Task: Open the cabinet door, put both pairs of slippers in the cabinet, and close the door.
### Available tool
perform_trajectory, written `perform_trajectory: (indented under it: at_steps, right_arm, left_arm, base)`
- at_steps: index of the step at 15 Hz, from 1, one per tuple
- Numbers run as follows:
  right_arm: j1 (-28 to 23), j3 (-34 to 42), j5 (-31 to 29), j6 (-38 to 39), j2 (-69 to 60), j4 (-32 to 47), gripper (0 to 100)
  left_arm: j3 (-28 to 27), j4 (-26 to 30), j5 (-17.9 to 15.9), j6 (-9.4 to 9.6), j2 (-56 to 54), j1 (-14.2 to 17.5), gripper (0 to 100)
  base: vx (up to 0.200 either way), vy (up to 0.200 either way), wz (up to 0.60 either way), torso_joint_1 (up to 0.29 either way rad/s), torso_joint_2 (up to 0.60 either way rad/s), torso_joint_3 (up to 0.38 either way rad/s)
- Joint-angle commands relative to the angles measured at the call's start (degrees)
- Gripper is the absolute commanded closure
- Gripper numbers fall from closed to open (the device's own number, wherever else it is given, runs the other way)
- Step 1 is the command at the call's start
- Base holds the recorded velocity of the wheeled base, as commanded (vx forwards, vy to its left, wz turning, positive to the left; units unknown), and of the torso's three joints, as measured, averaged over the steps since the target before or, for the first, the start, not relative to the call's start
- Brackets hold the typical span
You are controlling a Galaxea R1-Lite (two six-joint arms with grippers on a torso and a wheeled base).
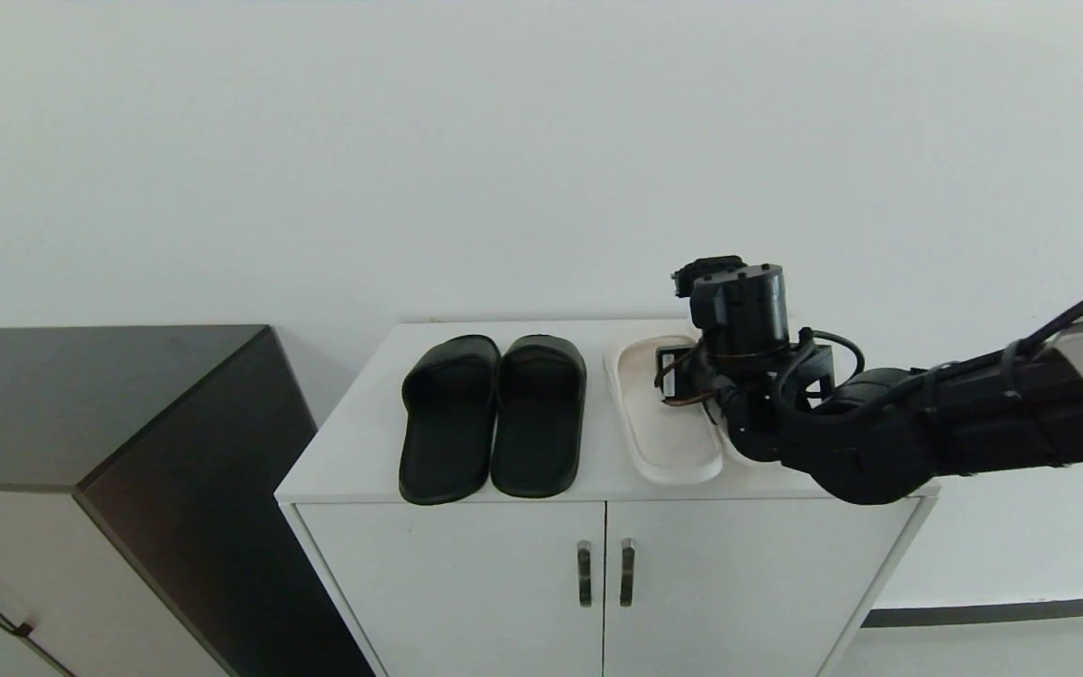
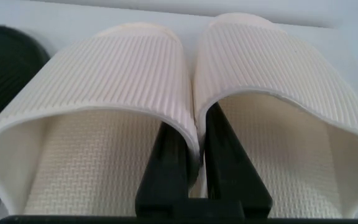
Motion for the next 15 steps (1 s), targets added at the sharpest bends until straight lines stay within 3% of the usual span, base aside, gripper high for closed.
perform_trajectory:
  at_steps: [1,4,10,15]
  right_arm:
    - [3.5,8.3,3.4,-0.6,-10.7,0.2,100]
    - [6.8,17.9,12.6,-0.6,-20.5,0.5,100]
    - [7.5,30.3,26.8,-0.4,-32.6,3.2,100]
    - [7.9,31.9,29.4,-0.5,-32.5,3.0,100]
  left_arm:
    - [0.0,0.0,0.0,0.02,0.0,0.0,100]
    - [0.0,0.0,0.0,-0.95,0.0,0.0,100]
    - [0.0,0.0,0.0,-1.21,0.1,0.0,100]
    - [0.0,0.0,0.0,-1.12,0.0,0.0,100]
  base:
    - [0.0,0.0,0.0,0.0,0.0,0.0]
    - [0.0,0.0,0.0,0.0,0.0,0.0]
    - [0.0,0.0,0.0,0.0,0.0,0.0]
    - [0.0,0.0,0.0,0.0,0.0,0.0]
